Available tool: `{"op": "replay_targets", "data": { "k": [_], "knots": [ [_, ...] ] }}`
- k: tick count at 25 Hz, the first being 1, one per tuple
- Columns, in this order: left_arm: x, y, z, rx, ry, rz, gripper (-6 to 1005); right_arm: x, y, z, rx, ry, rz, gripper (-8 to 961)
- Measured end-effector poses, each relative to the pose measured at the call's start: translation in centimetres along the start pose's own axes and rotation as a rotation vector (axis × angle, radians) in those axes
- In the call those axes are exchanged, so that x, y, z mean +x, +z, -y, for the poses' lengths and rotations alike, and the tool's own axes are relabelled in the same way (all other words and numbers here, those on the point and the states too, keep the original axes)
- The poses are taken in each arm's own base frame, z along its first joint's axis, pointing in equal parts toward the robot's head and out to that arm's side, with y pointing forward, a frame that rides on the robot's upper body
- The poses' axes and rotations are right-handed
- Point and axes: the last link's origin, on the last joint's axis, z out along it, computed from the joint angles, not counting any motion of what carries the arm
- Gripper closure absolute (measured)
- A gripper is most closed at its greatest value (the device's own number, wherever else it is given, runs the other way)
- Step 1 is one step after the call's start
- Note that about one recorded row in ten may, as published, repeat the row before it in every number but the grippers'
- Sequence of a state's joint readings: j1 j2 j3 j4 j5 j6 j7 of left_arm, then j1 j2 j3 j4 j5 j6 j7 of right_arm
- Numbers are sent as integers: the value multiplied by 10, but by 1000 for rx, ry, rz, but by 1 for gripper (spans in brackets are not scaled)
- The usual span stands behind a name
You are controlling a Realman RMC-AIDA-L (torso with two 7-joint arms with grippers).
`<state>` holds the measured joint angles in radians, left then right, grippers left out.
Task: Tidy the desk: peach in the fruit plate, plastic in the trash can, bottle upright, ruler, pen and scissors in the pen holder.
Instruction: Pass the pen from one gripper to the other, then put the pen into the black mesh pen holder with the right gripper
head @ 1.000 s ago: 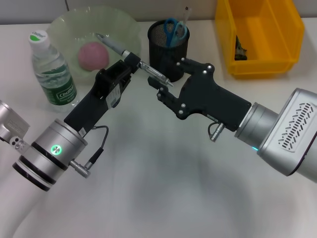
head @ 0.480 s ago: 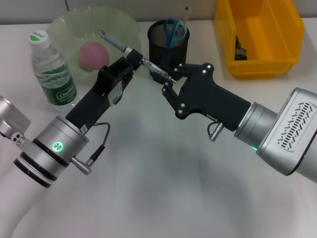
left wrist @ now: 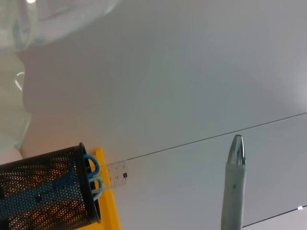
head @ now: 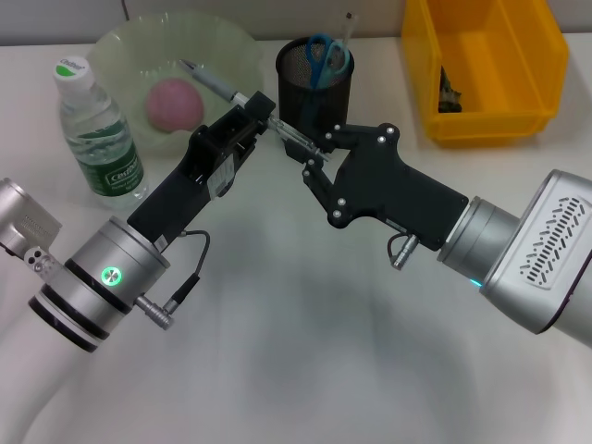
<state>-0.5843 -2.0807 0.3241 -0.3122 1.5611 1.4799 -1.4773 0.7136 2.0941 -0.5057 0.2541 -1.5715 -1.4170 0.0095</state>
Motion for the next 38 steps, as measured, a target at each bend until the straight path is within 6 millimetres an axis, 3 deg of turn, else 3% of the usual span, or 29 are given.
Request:
{"op": "replay_targets", "data": {
  "k": [4,7,12,18,22,26,31,35,38],
  "knots": [
    [1,-1,0,-3,8,0,850,0,0,1,10,3,4,828],
    [2,-3,0,-1,9,-4,652,0,-1,1,13,6,3,828],
    [4,-5,1,3,17,-10,406,0,-2,2,21,8,3,829],
    [7,-4,1,-5,46,14,202,-1,-6,4,45,50,19,828],
    [12,0,2,2,203,104,201,-4,-23,21,48,192,56,828],
    [18,-3,3,-16,478,189,199,-8,-49,49,10,370,48,829],
    [21,-20,-4,-115,799,213,200,-20,-75,89,-57,536,-61,829],
    [17,-32,-5,-163,980,234,202,-35,-82,122,-98,592,-210,828],
    [14,-37,-3,-183,1069,283,202,-48,-77,145,-122,639,-322,828]
  ]
}}
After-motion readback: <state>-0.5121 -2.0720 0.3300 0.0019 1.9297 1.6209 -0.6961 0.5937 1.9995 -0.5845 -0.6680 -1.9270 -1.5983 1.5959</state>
